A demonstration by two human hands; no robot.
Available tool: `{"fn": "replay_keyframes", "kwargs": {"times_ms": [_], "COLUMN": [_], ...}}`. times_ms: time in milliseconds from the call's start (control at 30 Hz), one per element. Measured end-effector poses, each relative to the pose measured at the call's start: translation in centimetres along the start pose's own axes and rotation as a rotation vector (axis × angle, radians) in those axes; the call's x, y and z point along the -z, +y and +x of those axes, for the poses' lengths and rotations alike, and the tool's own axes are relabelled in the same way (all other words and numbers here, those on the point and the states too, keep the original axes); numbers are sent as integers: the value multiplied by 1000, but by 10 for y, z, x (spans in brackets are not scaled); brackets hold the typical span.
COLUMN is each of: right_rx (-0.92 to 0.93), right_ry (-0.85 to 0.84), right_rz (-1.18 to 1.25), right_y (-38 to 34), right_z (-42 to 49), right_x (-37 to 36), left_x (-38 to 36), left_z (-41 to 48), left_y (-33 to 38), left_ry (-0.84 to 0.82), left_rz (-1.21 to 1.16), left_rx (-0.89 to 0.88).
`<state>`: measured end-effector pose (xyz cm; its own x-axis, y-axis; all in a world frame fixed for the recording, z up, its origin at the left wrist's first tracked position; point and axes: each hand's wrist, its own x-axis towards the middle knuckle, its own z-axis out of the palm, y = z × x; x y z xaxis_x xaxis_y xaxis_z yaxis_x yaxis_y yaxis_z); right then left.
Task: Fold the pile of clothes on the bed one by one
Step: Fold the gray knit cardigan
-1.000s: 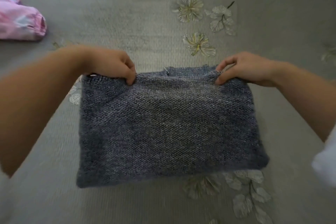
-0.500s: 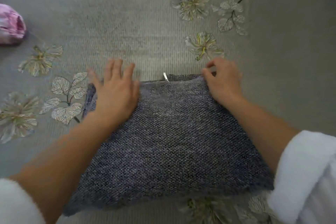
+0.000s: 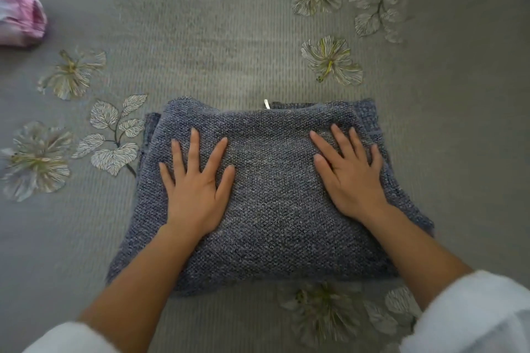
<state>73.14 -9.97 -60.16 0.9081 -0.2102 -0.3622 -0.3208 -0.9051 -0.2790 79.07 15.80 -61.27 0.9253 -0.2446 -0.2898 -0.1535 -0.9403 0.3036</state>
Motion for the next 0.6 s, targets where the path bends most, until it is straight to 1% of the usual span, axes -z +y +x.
{"fn": "replay_keyframes", "kwargs": {"times_ms": [67,100,133,200,267,333,400,500,567,600], "right_rx": [-73,-151,-238,-393,-498,-573,-660,-758,-787,-767], "right_ry": [18,11,-6,-40,-57,-49,-61,-190,-270,-275], "right_rz": [-8,-2,61,293,393,508,715,969,1013,998], "right_y": [16,27,41,63,72,72,66,63,58,54], "right_z": [-3,-6,-10,-25,-44,-57,-62,-61,-59,-58], "right_x": [7,10,14,20,24,28,31,38,48,54], "left_x": [3,4,5,9,16,23,35,61,83,92], "left_z": [-6,-10,-13,-20,-30,-43,-50,-46,-44,-45], "left_y": [-4,-6,-10,-22,-36,-46,-49,-49,-49,-49], "left_ry": [16,32,43,26,-33,-60,-54,-50,-110,-133], "left_rz": [-17,-28,-38,-72,-153,-266,-422,-752,-861,-855], "left_rx": [1,19,57,190,369,510,621,807,863,837]}}
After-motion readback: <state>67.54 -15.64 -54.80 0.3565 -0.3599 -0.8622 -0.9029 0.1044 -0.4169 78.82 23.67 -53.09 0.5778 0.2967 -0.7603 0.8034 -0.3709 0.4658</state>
